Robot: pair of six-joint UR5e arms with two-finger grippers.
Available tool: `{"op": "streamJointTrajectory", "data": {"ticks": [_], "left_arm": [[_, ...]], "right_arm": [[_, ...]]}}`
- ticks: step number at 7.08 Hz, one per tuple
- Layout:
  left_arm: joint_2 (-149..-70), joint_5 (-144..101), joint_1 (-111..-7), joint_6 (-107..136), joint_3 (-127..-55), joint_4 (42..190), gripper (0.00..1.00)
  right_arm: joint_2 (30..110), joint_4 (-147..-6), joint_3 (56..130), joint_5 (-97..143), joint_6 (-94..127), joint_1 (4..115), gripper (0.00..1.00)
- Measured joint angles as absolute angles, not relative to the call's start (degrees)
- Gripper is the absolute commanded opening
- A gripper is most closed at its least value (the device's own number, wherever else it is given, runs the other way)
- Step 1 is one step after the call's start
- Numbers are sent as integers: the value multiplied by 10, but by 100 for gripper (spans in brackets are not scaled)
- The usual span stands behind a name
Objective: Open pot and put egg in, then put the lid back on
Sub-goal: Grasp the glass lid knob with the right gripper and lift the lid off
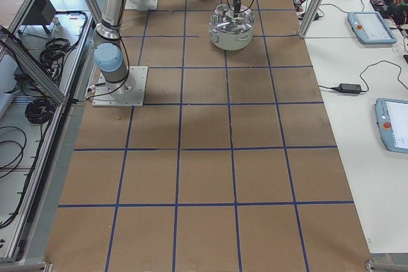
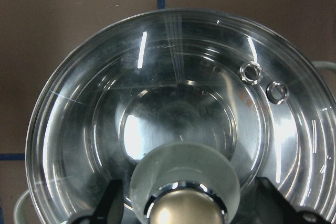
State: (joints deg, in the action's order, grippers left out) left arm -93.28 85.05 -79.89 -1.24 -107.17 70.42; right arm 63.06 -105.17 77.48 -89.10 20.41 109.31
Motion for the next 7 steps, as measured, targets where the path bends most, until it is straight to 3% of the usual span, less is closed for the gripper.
{"op": "streamJointTrajectory", "data": {"ticks": [4,6,7], "left_arm": [[-929,849,-800,-11,-1060,723,13],[-925,847,-802,-7,-1050,740,13],[-921,846,-803,-5,-1043,753,13]], "right_arm": [[631,-1053,776,-893,202,1095,30],[639,-1052,775,-893,202,1093,27],[657,-1048,774,-892,201,1089,19]]}}
